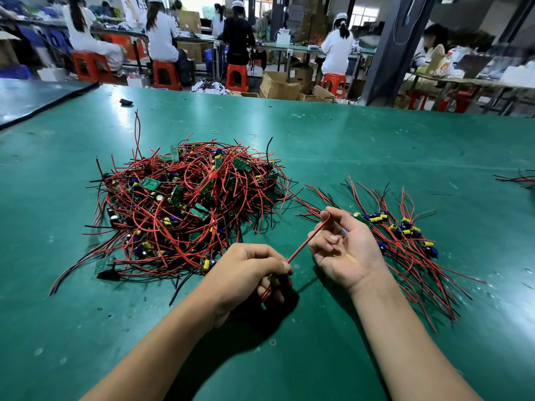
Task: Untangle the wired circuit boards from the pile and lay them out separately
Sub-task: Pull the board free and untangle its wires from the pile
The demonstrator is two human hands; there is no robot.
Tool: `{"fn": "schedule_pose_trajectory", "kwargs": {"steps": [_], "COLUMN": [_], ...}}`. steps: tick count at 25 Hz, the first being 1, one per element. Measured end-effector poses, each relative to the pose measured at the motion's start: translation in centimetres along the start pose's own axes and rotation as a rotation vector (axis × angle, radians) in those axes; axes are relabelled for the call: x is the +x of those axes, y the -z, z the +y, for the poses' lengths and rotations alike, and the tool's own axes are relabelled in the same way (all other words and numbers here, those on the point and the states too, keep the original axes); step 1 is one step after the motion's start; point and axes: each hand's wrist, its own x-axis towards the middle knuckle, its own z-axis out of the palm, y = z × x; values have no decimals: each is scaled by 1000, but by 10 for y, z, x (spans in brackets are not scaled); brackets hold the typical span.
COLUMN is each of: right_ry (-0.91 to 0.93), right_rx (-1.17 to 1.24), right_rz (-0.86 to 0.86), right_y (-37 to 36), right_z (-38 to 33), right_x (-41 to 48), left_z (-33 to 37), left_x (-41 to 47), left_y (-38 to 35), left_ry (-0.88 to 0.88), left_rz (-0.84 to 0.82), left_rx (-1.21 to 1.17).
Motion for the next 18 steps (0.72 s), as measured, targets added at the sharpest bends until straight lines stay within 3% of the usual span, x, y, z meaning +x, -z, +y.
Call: {"fn": "schedule_pose_trajectory", "kwargs": {"steps": [4,9,14,18], "right_ry": [166,205,288,552], "right_rx": [-268,-486,-627,-1040], "right_rz": [10,10,-82,-187], "right_y": [8,10,4,0], "right_z": [-2,6,14,36], "right_x": [2,2,-9,-22], "left_z": [-2,8,10,10], "left_x": [2,6,6,0], "left_y": [3,8,11,4], "left_ry": [3,6,0,-1], "left_rz": [59,65,21,-73], "left_rx": [-164,-616,-619,-535]}}
